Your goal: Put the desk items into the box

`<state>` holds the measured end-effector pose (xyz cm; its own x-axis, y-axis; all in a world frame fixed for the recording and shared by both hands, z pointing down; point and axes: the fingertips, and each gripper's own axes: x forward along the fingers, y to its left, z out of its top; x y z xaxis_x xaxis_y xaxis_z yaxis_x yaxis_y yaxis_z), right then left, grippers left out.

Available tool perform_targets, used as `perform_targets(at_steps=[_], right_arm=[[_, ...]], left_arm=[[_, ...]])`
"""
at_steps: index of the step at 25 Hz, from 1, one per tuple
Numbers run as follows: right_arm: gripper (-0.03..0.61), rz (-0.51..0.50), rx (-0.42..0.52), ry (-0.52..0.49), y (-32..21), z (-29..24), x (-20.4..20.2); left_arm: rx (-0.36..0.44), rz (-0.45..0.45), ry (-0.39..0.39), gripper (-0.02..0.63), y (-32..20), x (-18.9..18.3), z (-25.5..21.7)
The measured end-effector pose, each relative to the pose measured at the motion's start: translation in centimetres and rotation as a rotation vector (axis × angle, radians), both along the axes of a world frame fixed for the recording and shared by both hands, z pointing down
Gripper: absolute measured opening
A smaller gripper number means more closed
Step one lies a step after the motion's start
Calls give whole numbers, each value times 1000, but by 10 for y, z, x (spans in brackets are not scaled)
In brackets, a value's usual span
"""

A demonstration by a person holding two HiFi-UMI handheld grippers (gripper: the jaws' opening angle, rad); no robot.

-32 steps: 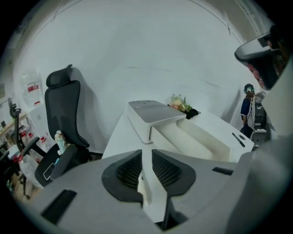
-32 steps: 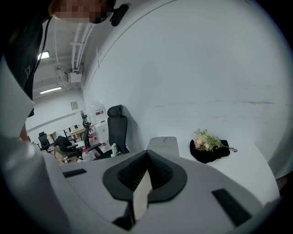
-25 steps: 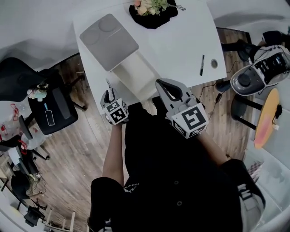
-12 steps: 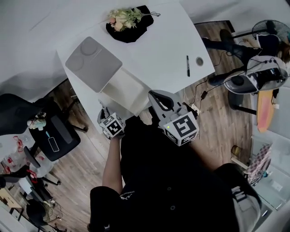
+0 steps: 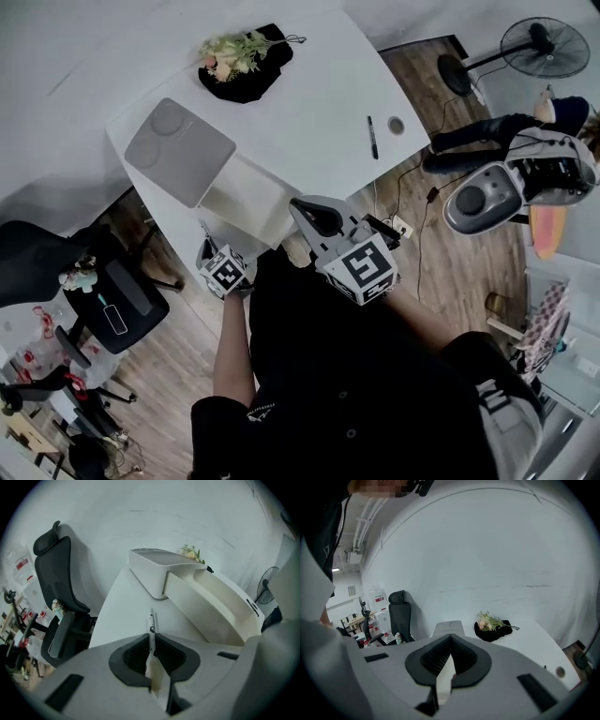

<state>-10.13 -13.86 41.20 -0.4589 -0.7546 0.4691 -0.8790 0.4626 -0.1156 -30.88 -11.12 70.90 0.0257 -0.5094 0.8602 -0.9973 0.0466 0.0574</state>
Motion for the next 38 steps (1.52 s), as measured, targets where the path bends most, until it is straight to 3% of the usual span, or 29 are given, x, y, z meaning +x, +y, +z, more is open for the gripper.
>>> perform_targets(at_steps=[12,23,32,38], right_arm=[[-2,-48,-8,-25,10,3,12],[-2,-128,0,-79,9,-3,30],[-2,-223,10,-132,10,-14,41],[-2,-315,26,-161,12,-22,41]], left_arm=[[42,-72,5,46,13,-6,-23],[198,-141,-5,46,14,13,-90],[384,-176,24,46,13,39,-172],[490,-204,-2,46,23,57,-222]])
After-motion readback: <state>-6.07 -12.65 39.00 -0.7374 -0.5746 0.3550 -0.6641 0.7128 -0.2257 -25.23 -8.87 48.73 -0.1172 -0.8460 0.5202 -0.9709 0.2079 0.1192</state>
